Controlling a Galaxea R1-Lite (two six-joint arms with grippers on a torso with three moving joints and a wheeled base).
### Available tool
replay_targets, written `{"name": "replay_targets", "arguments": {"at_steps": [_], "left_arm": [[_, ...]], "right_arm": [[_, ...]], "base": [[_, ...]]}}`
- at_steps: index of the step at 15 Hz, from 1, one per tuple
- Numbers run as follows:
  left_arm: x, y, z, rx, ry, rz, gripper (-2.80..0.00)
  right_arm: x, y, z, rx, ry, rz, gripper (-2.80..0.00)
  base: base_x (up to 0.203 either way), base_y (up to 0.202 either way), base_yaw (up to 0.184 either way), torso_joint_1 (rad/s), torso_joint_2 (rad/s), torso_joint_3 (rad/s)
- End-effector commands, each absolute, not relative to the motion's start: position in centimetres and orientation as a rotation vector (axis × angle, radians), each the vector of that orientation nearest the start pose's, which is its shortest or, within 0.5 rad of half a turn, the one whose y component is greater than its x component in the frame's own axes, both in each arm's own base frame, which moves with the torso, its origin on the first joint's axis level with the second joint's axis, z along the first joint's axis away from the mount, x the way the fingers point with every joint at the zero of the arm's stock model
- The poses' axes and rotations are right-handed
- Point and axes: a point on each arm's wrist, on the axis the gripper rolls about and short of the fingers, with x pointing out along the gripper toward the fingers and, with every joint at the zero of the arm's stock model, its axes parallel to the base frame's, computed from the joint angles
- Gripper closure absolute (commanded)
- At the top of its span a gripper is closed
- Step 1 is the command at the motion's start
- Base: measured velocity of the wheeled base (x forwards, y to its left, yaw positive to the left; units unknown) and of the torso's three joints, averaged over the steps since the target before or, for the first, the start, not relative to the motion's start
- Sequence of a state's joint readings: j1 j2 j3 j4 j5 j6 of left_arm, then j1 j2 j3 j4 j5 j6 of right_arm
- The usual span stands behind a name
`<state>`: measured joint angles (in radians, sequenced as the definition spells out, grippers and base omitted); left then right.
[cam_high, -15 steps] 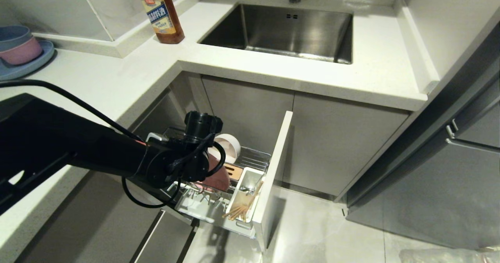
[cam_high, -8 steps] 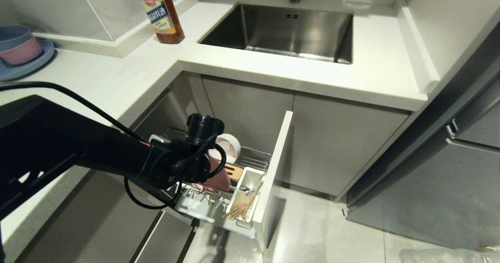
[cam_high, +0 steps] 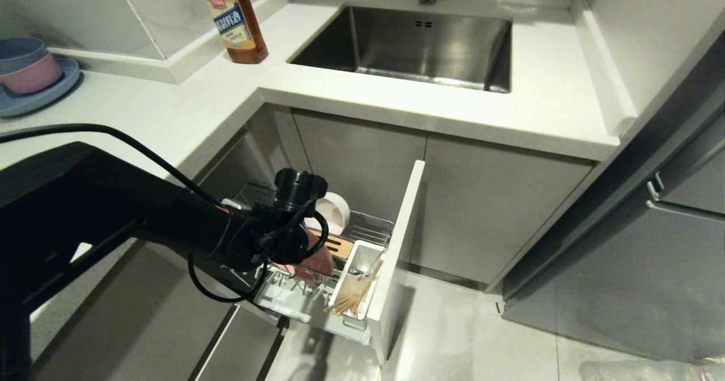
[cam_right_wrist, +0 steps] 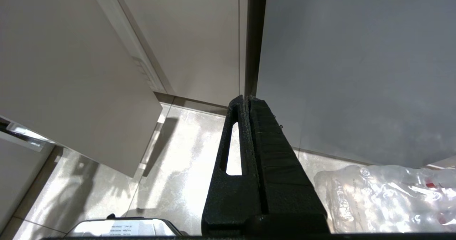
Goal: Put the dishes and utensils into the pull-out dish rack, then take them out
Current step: Pick up the plate and place it in the cupboard
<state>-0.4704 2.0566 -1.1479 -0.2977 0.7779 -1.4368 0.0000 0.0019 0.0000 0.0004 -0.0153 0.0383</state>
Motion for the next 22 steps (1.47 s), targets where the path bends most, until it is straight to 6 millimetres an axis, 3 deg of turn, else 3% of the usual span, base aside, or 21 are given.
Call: {"name": "replay_targets", "arguments": {"at_steps": [1,15,16,22], "left_arm": [[35.3,-16.1,11.5,-1.038,0.183,0.584,0.0],[35.3,-16.1,12.3,-1.045,0.172,0.576,0.0],[35.3,-16.1,12.2,-1.045,0.172,0.576,-2.8],[35.1,-16.1,12.7,-1.045,0.165,0.573,-2.8]], "right_arm": [[-2.3,0.0,7.5,0.038,0.003,-0.017,0.0],[-2.2,0.0,7.5,0.038,0.006,-0.015,0.0],[-2.2,0.0,7.5,0.038,0.005,-0.015,0.0],[-2.3,0.0,7.5,0.038,0.004,-0.015,0.0]], "base": [[0.0,0.0,0.0,0.0,0.0,0.0],[0.0,0.0,0.0,0.0,0.0,0.0],[0.0,0.0,0.0,0.0,0.0,0.0],[0.0,0.0,0.0,0.0,0.0,0.0]]}}
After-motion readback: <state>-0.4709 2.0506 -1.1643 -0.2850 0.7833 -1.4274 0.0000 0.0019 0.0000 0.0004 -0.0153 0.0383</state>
